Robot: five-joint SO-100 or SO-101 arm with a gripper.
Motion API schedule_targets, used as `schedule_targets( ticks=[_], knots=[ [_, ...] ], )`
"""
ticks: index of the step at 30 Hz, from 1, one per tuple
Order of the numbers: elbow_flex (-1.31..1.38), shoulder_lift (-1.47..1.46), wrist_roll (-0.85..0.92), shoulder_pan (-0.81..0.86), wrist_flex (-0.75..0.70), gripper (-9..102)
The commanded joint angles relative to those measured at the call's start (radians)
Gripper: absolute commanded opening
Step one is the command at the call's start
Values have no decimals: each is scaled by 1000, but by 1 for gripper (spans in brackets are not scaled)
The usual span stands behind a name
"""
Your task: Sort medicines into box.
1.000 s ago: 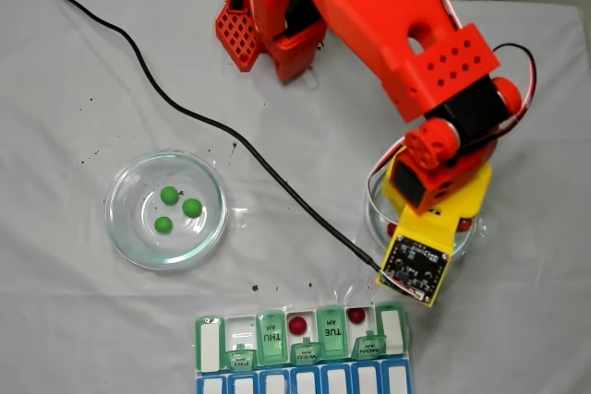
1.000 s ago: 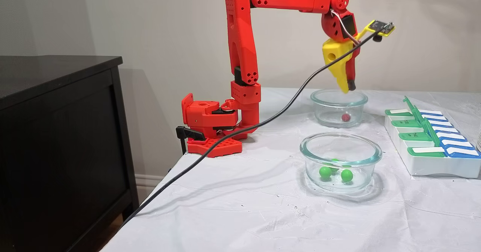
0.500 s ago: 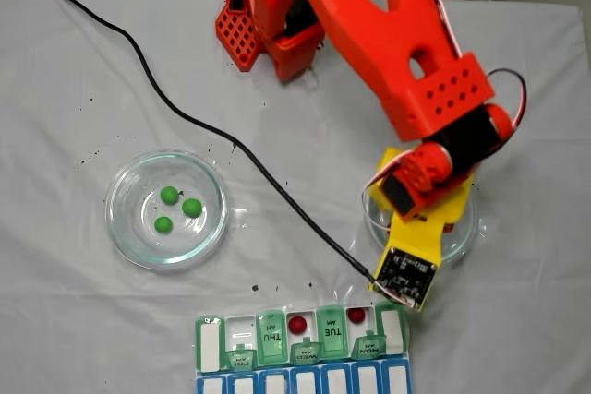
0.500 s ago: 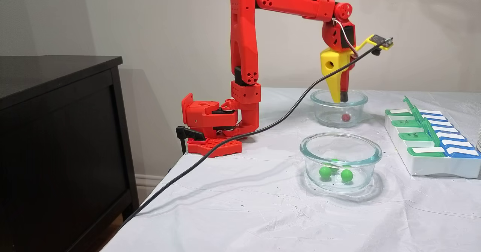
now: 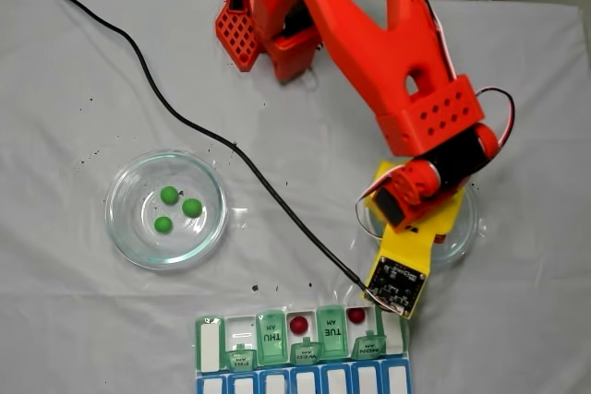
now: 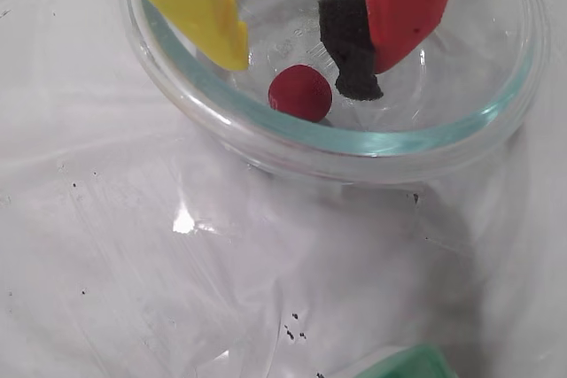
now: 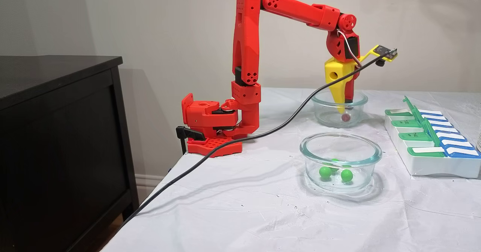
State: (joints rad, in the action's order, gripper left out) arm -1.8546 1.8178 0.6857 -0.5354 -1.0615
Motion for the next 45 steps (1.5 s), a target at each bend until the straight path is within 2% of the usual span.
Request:
schedule_targets(
  ticks=[1,24,30,38,40,41,45],
  knots=[
    [9,6,-2,-11,18,19],
    [-9,-29,26,14,121,20],
    [-17,-38,23,6,123,13],
    [-17,-57,23,12,149,12],
    [-17,-60,23,12,150,8],
    [-17,-60,23,12,150,2],
    [-14,-60,20,12,143,0]
  ],
)
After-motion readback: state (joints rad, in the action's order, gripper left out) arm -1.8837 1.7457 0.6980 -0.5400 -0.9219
